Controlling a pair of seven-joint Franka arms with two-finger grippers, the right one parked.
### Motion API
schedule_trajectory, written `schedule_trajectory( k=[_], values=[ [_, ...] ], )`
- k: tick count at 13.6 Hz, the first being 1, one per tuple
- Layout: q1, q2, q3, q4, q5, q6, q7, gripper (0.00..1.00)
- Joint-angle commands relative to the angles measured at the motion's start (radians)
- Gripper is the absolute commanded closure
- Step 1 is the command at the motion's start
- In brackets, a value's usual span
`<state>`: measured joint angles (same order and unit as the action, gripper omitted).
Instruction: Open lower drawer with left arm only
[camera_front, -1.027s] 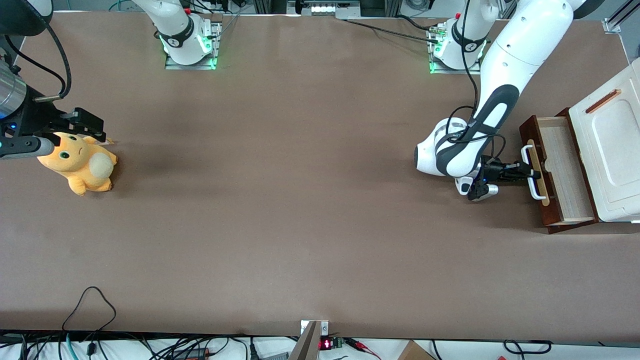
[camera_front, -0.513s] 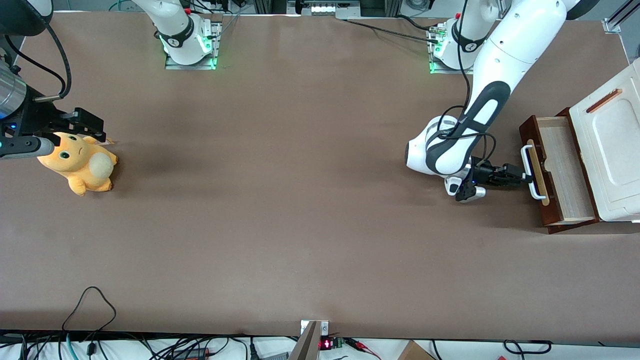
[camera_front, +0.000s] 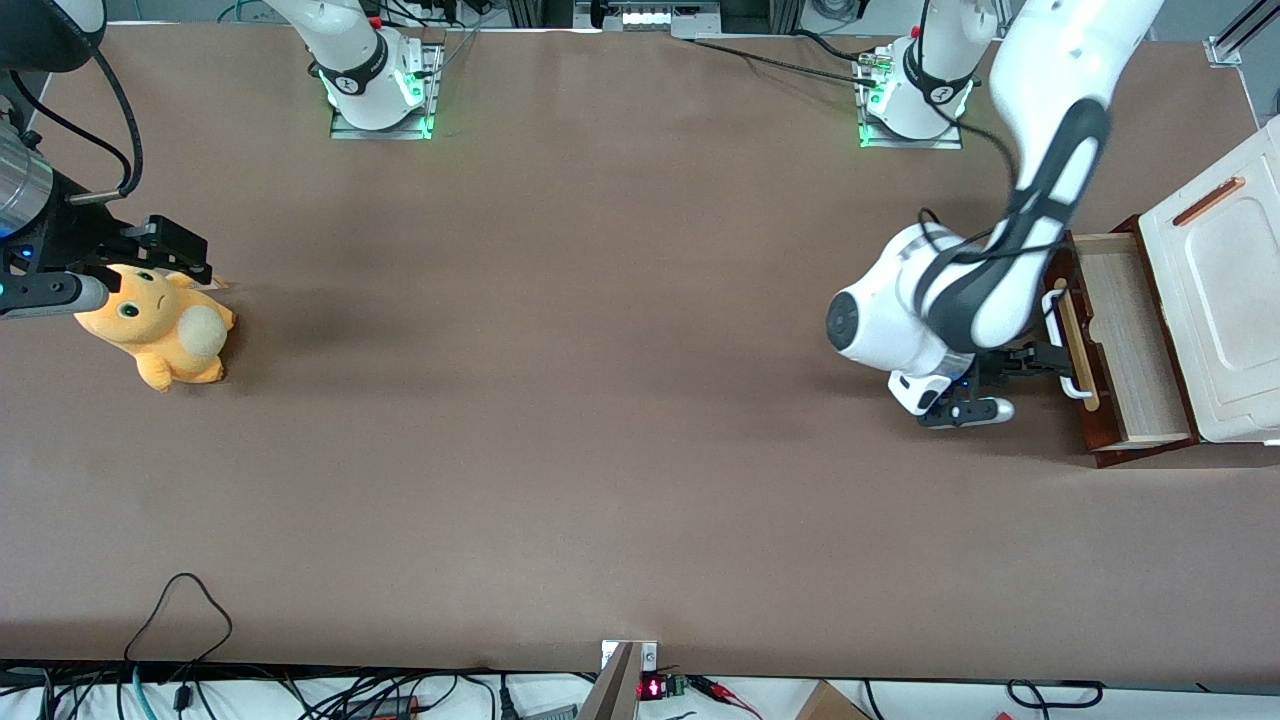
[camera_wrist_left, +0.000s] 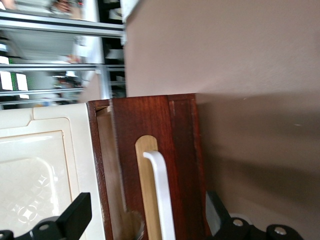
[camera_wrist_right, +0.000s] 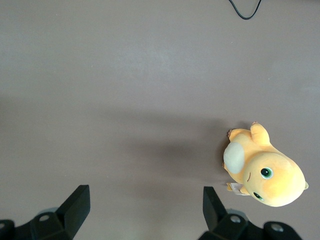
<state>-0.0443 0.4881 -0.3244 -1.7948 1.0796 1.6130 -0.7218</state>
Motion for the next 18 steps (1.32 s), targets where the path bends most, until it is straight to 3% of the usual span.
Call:
schedule_trajectory(
  k=[1, 7, 10, 12, 18],
  values=[
    [0.003, -0.129, 0.028, -0.009, -0.212, 0.036, 0.076, 0.0],
    [-0.012, -0.376, 0.18, 0.017, -0.804, 0.122, 0.393, 0.0],
    [-0.02, -0.437, 0.312, 0.032, -1.025, 0.124, 0.64, 0.0],
    [-0.023, -0.462, 0.357, 0.034, -1.079, 0.124, 0.742, 0.0],
    [-0.029, -0.474, 0.36, 0.089, -1.069, 0.116, 0.762, 0.0]
  ],
)
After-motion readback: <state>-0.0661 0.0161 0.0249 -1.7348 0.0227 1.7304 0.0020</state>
